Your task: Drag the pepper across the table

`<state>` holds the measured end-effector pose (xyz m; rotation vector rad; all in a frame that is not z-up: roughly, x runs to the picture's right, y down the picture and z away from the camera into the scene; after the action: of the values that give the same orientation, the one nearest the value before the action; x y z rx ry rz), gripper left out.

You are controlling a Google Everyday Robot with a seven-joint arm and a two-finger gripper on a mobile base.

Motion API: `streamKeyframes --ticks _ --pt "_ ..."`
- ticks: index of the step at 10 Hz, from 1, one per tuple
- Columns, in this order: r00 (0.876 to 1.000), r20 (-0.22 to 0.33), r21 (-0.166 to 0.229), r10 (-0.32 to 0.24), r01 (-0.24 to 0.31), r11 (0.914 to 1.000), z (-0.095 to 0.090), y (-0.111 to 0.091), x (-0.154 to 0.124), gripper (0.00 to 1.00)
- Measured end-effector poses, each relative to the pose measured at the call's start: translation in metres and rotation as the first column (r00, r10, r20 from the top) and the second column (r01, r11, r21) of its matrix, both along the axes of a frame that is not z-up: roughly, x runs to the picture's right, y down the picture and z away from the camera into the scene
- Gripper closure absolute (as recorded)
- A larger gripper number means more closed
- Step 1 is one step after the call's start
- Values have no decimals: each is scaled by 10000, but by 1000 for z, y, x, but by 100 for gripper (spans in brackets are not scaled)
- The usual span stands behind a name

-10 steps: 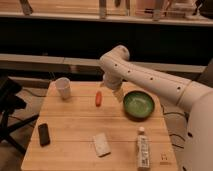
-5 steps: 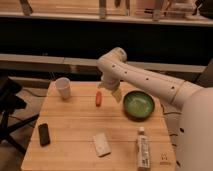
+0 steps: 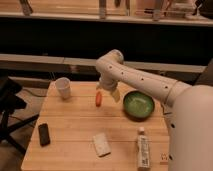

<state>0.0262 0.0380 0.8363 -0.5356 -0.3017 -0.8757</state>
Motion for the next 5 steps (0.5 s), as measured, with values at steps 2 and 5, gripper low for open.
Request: streamKeyframes --ticks 2,5 --pt "9995 158 -70 -285 286 9996 9 2 -6 20" --pt "9978 350 -235 -570 579 9980 25 9 -12 20"
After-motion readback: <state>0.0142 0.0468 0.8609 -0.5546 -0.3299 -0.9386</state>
